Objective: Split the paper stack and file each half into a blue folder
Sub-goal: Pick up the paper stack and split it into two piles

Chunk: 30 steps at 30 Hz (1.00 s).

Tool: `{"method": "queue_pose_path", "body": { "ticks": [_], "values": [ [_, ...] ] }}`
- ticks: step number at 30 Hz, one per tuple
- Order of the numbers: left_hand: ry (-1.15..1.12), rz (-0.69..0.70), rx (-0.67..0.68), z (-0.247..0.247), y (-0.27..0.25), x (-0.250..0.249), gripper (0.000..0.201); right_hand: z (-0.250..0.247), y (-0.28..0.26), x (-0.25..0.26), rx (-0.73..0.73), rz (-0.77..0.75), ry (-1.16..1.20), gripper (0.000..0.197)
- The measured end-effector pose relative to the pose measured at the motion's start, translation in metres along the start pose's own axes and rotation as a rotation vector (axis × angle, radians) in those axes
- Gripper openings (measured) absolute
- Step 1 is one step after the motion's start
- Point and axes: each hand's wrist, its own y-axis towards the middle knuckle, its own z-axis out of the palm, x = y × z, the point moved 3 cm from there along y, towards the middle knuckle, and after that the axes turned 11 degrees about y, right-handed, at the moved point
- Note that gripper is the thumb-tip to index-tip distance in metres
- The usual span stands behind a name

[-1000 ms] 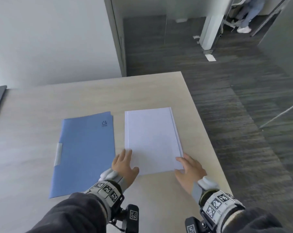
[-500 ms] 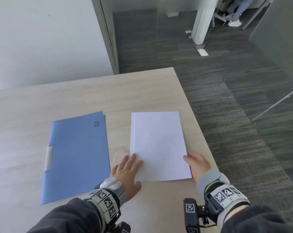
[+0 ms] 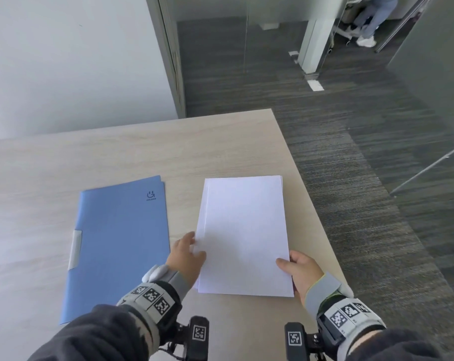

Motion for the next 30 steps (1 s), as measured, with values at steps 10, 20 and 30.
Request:
{"method": "queue_pose_path", "body": {
  "ticks": [10, 20, 30],
  "values": [
    [0.604, 0.226, 0.078, 0.011, -0.02, 0.001, 0.074, -0.004, 0.008, 0.02, -0.255, -0.157, -0.471, 0.03],
    [0.298, 0.15, -0.004, -0.003, -0.007, -0.011, 0.066, -0.025, -0.001, 0.02, -0.137, -0.169, -0.136, 0.019],
    [-0.738, 0.089, 0.207, -0.042, 0.005, -0.054, 0.033, 0.018, -0.016, 0.047, 0.09, -0.241, 0.027, 0.028]
  ]
}}
